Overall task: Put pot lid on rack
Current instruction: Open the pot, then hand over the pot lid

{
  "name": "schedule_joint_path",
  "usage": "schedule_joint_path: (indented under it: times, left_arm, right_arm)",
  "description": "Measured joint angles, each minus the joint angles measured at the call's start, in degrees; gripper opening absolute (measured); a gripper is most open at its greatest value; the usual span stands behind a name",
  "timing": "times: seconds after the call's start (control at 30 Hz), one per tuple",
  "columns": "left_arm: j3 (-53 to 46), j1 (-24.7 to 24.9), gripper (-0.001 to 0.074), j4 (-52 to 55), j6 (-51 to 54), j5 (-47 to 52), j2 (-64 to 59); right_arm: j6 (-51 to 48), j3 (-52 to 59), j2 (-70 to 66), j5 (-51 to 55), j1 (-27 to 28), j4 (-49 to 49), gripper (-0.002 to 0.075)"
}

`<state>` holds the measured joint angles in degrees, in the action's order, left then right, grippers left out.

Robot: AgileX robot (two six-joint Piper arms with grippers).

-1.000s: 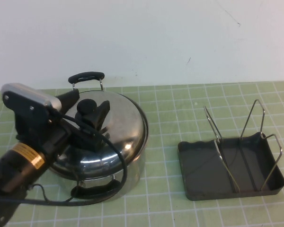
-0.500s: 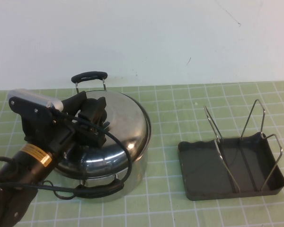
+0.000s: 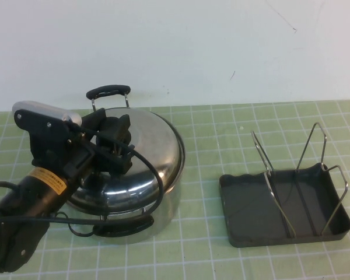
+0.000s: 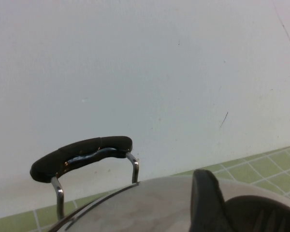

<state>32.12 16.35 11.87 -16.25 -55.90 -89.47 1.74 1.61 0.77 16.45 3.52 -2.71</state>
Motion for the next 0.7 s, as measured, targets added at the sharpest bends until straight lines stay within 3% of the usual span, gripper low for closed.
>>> schedule_joint_path:
  times: [0.1,0.3,0.5,0.7]
  left_arm:
    - [0.1,0.1,0.033,-0.1,0.2,0.0,0.0]
    - [0.1,0.1,0.033,-0.1,-0.9,-0.4,2.8]
    - [0.1,0.1,0.033,-0.1,-4.8,-1.0,12.3]
    - [0.1,0.1,0.033,5.7,-19.3,0.5,18.8]
  right_arm:
    - [0.2,0.0,0.0,-0.6,0.0,7.5,-0.0001]
    - [3.8,0.0,0.0,-3.0,0.0,34.8,-0.0001]
    - [-2.1,0.0,0.0,-5.8,0.0,38.9,-0.0001]
    - [-4.1,0.0,0.0,-4.9,0.0,39.4,-0.0001]
